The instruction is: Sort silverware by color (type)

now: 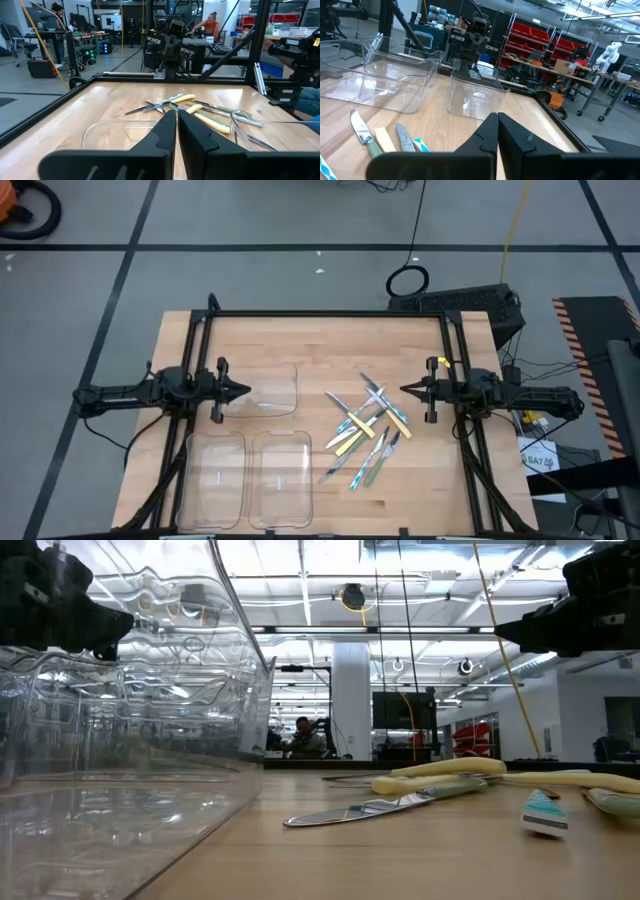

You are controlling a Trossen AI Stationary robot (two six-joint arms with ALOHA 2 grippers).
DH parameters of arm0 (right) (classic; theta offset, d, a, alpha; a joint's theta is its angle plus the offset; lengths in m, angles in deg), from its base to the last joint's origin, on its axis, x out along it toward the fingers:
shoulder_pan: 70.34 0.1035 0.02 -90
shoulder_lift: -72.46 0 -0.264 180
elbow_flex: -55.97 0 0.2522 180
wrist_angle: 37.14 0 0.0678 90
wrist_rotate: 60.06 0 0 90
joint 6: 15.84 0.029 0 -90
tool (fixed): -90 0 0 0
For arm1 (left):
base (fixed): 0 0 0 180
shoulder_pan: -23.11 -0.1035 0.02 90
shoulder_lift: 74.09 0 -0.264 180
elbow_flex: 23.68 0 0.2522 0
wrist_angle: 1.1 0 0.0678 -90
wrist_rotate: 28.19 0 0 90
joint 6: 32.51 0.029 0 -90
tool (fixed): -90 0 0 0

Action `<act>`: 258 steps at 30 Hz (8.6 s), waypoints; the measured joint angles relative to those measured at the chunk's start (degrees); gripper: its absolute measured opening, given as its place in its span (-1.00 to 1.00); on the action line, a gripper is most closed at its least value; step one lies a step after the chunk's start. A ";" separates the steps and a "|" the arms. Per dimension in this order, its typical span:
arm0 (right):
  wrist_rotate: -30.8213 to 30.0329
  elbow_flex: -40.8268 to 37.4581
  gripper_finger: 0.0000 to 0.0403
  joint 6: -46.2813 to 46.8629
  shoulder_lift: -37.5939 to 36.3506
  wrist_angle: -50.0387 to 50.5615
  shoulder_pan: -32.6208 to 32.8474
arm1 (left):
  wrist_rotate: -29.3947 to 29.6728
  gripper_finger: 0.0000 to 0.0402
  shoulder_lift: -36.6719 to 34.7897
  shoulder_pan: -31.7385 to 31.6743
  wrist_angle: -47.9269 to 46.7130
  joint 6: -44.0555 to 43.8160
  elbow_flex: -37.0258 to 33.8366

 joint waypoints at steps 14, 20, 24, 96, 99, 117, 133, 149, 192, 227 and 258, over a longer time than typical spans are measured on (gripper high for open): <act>0.00 -0.01 -0.98 -0.01 0.00 0.00 -0.02 | 0.00 -0.87 0.00 0.00 0.01 0.00 0.01; 0.00 -0.01 -0.98 -0.02 0.01 0.00 0.00 | -0.01 -0.87 0.00 0.00 0.00 0.00 0.00; 0.00 0.00 -0.98 -0.01 0.01 0.00 -0.01 | 0.00 -0.87 0.01 -0.01 0.01 0.00 0.00; 1.34 38.17 -0.98 20.86 22.97 18.08 0.00 | -0.01 -0.87 0.01 -0.01 0.00 0.00 0.00; 0.73 46.87 -0.98 21.78 28.85 25.27 0.00 | 0.00 -0.87 0.02 -0.02 -0.01 0.00 0.02; -10.99 57.48 -0.98 33.97 47.72 46.55 7.09 | -0.02 -0.87 0.02 -0.01 0.09 0.04 0.01; -27.83 57.35 -0.98 42.87 73.08 46.79 21.89 | 0.67 -0.87 0.00 0.00 2.42 -5.20 0.00; -22.56 45.38 -0.98 42.80 78.40 23.03 22.02 | 1.93 -0.87 6.47 1.33 -0.07 -7.45 7.59; -19.15 44.63 -0.05 47.58 89.00 16.85 18.25 | 4.94 -0.87 37.90 2.47 3.85 -6.97 19.03; -10.22 44.59 -0.62 43.50 84.58 21.91 15.20 | 4.92 -0.87 37.90 2.52 6.02 -6.27 19.01; -28.86 44.65 -0.62 26.28 62.53 26.61 22.25 | 16.32 -0.87 37.90 14.76 15.91 -0.99 18.95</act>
